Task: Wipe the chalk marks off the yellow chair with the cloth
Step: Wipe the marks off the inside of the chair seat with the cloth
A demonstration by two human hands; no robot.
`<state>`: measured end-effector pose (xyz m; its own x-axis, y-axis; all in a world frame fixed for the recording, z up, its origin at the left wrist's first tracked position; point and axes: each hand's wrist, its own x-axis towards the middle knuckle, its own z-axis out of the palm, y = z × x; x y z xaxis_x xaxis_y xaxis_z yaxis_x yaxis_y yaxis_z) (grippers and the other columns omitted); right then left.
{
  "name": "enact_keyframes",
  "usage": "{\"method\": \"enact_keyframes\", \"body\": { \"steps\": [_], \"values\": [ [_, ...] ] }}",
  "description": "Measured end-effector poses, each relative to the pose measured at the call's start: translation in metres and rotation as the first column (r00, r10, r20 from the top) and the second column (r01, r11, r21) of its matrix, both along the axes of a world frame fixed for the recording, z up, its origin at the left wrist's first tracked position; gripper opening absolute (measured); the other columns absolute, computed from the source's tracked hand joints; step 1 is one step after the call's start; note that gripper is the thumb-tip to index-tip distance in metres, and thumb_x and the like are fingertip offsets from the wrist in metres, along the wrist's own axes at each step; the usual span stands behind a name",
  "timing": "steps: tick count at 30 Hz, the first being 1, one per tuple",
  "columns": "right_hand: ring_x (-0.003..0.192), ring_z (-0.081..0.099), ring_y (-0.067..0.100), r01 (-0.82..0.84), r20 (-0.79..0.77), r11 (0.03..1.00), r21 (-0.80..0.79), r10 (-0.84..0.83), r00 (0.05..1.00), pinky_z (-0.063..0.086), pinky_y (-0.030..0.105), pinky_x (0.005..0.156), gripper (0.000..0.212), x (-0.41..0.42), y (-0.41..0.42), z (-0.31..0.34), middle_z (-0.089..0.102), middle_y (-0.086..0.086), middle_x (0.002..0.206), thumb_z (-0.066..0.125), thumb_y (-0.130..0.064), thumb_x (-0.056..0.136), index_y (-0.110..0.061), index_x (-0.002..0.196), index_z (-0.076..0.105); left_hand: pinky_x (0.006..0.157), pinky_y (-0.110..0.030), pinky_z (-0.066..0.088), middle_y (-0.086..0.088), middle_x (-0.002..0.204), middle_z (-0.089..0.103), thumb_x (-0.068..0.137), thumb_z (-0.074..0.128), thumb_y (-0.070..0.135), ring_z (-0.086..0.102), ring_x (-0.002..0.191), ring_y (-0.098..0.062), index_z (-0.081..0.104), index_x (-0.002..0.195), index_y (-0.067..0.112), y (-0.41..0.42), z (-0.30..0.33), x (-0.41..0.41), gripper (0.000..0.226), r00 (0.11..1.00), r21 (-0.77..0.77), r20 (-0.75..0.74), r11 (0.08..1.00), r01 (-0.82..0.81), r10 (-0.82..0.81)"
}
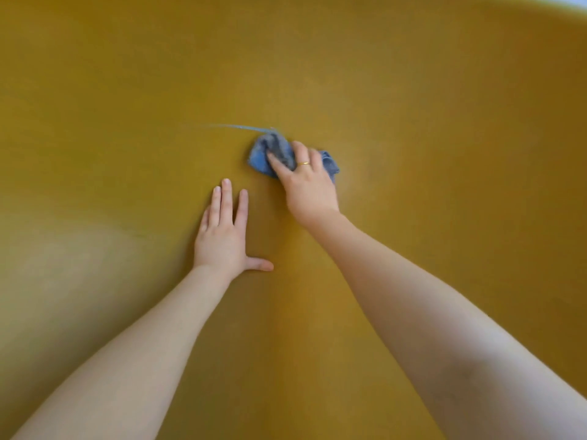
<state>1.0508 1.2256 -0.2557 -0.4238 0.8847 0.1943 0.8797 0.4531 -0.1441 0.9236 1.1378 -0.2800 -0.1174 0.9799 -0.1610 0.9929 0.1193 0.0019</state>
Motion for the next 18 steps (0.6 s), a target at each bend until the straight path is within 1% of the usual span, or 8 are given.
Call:
{"method": "enact_keyframes", "body": {
  "steps": [2, 4, 6, 8, 10, 12, 15, 18],
  "values": [
    [0.133, 0.021, 0.035, 0.154, -0.029, 0.988, 0.012, -0.153, 0.988, 0.023, 0.038, 0.108, 0.06, 0.03, 0.009, 0.005, 0.017, 0.017, 0.151, 0.034, -0.003, 0.091, -0.026, 0.145, 0.024, 0.118, -0.035, 0.002, -0.014, 0.152, -0.03, 0.055, 0.062, 0.078, -0.02, 0.144, -0.027, -0.018, 0.147, 0.014, -0.001, 0.002, 0.0, 0.138, 1.0, -0.013, -0.003, 1.0, -0.002, 0.002],
    [0.132, 0.022, 0.037, 0.361, -0.088, 0.932, 0.015, -0.358, 0.929, 0.026, 0.039, 0.107, 0.065, 0.064, 0.015, 0.011, 0.015, 0.018, 0.15, 0.035, 0.002, 0.087, -0.027, 0.144, 0.025, 0.118, -0.035, 0.004, -0.014, 0.152, -0.031, 0.055, 0.062, 0.078, -0.02, 0.144, -0.027, -0.019, 0.147, 0.014, -0.003, 0.005, 0.001, 0.138, 1.0, -0.027, -0.003, 1.0, -0.004, 0.004],
    [0.131, 0.02, 0.037, 0.472, -0.115, 0.882, 0.016, -0.467, 0.877, 0.034, 0.041, 0.103, 0.069, 0.084, 0.015, 0.015, 0.012, 0.017, 0.151, 0.035, 0.007, 0.085, -0.029, 0.143, 0.027, 0.118, -0.035, 0.006, -0.014, 0.151, -0.031, 0.057, 0.063, 0.077, -0.02, 0.144, -0.027, -0.019, 0.147, 0.013, -0.004, 0.006, 0.003, 0.137, 1.0, -0.038, 0.002, 0.999, -0.003, 0.004],
    [0.13, 0.021, 0.037, 0.498, -0.12, 0.867, -0.002, -0.494, 0.861, 0.04, 0.041, 0.097, 0.07, 0.083, 0.016, 0.017, 0.01, 0.017, 0.151, 0.036, 0.01, 0.084, -0.028, 0.143, 0.028, 0.118, -0.034, 0.006, -0.013, 0.152, -0.031, 0.06, 0.065, 0.072, -0.02, 0.144, -0.025, -0.018, 0.147, 0.013, -0.004, 0.008, 0.001, 0.134, 1.0, -0.058, 0.027, 0.998, 0.014, -0.012],
    [0.127, 0.024, 0.036, 0.521, -0.127, 0.853, -0.039, -0.522, 0.844, 0.038, 0.038, 0.095, 0.064, 0.066, 0.018, 0.017, 0.011, 0.017, 0.15, 0.038, 0.005, 0.088, -0.026, 0.143, 0.027, 0.118, -0.031, 0.005, -0.009, 0.154, -0.028, 0.064, 0.067, 0.066, -0.017, 0.145, -0.021, -0.016, 0.148, 0.013, -0.005, 0.013, -0.007, 0.129, 0.997, -0.079, 0.067, 0.996, 0.047, -0.042],
    [0.124, 0.028, 0.036, 0.526, -0.147, 0.846, -0.085, -0.533, 0.833, 0.036, 0.038, 0.097, 0.058, 0.042, 0.02, 0.015, 0.013, 0.019, 0.148, 0.037, -0.004, 0.093, -0.025, 0.145, 0.022, 0.118, -0.03, 0.002, -0.005, 0.156, -0.022, 0.067, 0.068, 0.063, -0.011, 0.146, -0.019, -0.013, 0.148, 0.012, -0.009, 0.019, -0.025, 0.126, 0.997, -0.063, 0.053, 0.996, 0.065, -0.062],
    [0.123, 0.028, 0.038, 0.486, -0.167, 0.868, -0.106, -0.497, 0.852, 0.033, 0.039, 0.102, 0.055, -0.004, 0.02, 0.013, 0.014, 0.022, 0.148, 0.034, -0.011, 0.097, -0.023, 0.147, 0.014, 0.118, -0.033, 0.0, -0.008, 0.156, -0.021, 0.066, 0.068, 0.063, -0.01, 0.146, -0.021, -0.009, 0.149, 0.009, -0.021, 0.028, -0.063, 0.125, 0.993, -0.001, -0.115, 1.0, 0.012, -0.012],
    [0.124, 0.028, 0.037, 0.377, -0.133, 0.925, -0.045, -0.379, 0.916, 0.03, 0.037, 0.102, 0.059, -0.053, 0.012, 0.018, 0.014, 0.023, 0.148, 0.033, -0.007, 0.095, -0.021, 0.147, 0.009, 0.118, -0.038, -0.001, -0.017, 0.154, -0.022, 0.06, 0.065, 0.071, -0.012, 0.145, -0.028, -0.011, 0.148, 0.005, -0.036, 0.033, -0.095, 0.133, 0.952, 0.019, -0.285, 0.993, -0.115, 0.115]
  ]
}}
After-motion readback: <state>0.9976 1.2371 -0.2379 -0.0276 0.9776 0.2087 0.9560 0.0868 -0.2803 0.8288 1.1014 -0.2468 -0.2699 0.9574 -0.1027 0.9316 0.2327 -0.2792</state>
